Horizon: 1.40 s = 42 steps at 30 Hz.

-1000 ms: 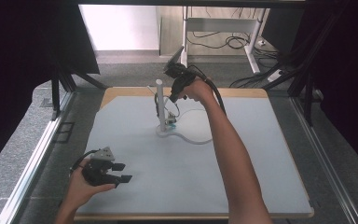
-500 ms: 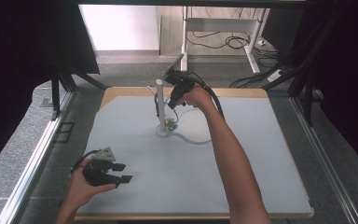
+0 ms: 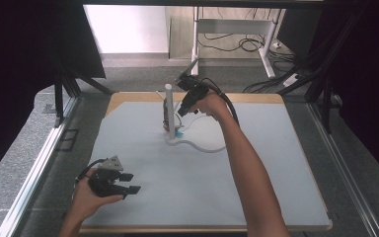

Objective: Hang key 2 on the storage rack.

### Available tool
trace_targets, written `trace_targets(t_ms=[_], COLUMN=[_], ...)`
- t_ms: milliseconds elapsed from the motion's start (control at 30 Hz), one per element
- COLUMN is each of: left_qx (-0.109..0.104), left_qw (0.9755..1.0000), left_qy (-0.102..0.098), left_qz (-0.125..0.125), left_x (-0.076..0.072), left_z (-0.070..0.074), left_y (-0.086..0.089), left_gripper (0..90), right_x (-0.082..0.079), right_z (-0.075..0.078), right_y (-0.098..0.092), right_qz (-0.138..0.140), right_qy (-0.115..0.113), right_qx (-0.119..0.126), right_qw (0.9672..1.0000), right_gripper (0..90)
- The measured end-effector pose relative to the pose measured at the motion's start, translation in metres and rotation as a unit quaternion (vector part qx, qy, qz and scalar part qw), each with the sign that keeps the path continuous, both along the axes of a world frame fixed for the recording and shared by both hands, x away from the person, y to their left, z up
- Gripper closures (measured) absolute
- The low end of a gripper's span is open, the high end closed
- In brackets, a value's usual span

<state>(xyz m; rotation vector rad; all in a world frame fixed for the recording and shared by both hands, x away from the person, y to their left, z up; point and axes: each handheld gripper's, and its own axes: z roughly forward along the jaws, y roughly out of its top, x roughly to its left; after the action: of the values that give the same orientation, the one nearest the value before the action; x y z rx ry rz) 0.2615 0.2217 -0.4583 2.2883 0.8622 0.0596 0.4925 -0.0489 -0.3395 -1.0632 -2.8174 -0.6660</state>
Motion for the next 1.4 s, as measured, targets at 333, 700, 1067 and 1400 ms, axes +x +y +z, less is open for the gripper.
trace_targets(t_ms=[333, 700, 1067, 1400], left_qx=[0.009, 0.003, -0.001, -0.006], left_qw=[1.0000, 0.9999, 0.9999, 0.9999], left_qy=[0.003, 0.003, 0.012, 0.009], left_qz=[0.002, 0.011, 0.012, 0.006], left_x=[-0.003, -0.002, 0.005, 0.007], left_z=[0.001, 0.002, -0.002, -0.001], left_y=[0.000, 0.001, -0.004, -0.004], left_gripper=[43.9, 43.9, 43.7, 43.6], right_x=[-0.018, -0.069, -0.123, -0.181], right_z=[0.009, 0.003, -0.035, -0.079], right_y=[-0.030, -0.079, -0.142, -0.200], right_qz=[-0.008, 0.009, 0.003, -0.034], right_qy=[-0.038, -0.076, -0.101, -0.133], right_qx=[0.025, 0.078, 0.123, 0.136], right_qw=[0.9989, 0.9940, 0.9872, 0.9812], right_gripper=[56.6, 50.2, 49.2, 48.0])
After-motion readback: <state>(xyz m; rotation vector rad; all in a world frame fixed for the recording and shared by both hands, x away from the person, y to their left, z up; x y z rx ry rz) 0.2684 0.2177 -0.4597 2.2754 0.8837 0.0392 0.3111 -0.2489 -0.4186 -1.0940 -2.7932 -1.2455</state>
